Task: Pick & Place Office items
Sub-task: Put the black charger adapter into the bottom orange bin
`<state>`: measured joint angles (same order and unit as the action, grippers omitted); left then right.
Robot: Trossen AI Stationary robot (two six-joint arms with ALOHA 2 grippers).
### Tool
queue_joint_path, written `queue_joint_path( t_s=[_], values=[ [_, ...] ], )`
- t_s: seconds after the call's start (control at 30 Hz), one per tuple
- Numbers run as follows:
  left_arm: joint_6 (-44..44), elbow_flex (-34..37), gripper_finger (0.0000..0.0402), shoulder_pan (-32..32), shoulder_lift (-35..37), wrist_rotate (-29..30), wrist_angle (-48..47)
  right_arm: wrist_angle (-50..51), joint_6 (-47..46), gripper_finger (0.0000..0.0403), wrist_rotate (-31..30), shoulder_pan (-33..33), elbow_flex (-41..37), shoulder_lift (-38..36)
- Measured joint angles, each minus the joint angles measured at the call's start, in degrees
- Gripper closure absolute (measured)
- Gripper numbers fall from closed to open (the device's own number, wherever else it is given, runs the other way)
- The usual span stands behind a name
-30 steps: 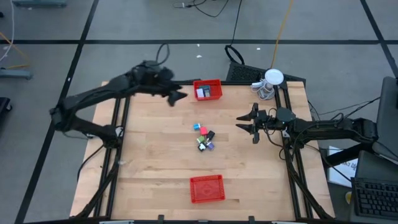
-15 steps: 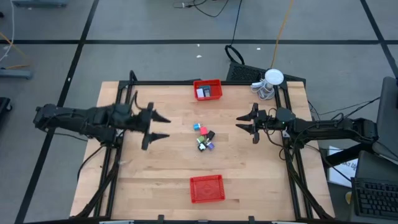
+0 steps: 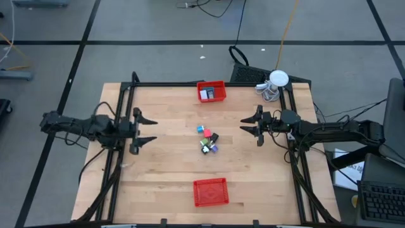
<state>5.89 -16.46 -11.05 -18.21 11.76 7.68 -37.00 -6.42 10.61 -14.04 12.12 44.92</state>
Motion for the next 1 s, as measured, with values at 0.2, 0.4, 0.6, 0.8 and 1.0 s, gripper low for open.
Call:
queue_joint_path(
  t_s=[0.2,0.4,0.6,0.8,1.0],
  values=[
    [-0.5,5.6,0.0128,1.5,9.2,-0.8,0.8,0.1,0.2,0.0273,0.0,0.0,0.0,0.0],
    [-1.1,9.5,0.0128,2.6,16.3,-1.3,0.6,0.2,0.2,0.0273,0.0,0.0,0.0,0.0],
    [-3.6,11.9,0.0128,3.3,17.9,-1.4,0.2,0.2,0.2,0.0273,0.0,0.0,0.0,0.0],
    [-3.8,13.6,0.0128,3.3,17.9,-1.4,1.8,0.4,0.2,0.0273,0.0,0.0,0.0,0.0],
    [-5.1,15.8,0.0128,3.3,17.8,-1.2,0.6,0.3,0.0,0.0273,0.0,0.4,0.0,0.4]
  ],
)
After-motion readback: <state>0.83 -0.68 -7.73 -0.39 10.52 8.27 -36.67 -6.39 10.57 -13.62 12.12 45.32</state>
